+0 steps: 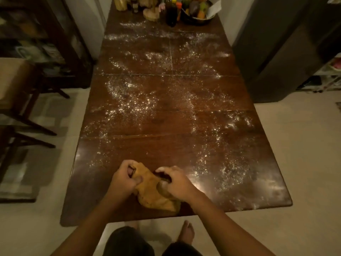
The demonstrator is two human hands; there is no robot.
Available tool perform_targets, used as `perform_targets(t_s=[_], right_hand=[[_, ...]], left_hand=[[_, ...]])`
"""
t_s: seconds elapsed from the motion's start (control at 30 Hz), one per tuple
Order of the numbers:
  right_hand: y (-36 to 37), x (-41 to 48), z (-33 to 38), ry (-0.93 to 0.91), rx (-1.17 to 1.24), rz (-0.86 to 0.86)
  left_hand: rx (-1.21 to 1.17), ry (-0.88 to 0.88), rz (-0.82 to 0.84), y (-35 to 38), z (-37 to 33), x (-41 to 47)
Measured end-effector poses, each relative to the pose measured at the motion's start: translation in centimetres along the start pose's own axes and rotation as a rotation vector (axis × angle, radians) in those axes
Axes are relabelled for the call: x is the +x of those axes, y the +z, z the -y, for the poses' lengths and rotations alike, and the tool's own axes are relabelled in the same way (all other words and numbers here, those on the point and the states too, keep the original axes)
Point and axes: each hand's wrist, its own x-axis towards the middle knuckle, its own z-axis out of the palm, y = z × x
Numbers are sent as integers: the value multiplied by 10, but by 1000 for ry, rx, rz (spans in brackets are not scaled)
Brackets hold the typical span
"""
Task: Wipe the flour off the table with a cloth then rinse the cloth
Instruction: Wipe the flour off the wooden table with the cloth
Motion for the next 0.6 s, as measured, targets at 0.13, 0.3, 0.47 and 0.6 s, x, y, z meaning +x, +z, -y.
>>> perform_targets(t_s=[0.13, 0.3, 0.47, 0.6], right_hand=[[-28, -5, -18, -79, 204, -90], [-27, -10, -7, -253, 58, -117], [25, -7, -26, -453, -660, 95], [39, -32, -72, -578, -775, 19]], left_hand=[[-118, -43, 151, 45, -24, -29], [0, -60, -65, 80, -9, -59], [506, -188, -250, 70, 33, -60], [530, -241, -159, 75, 44, -54]])
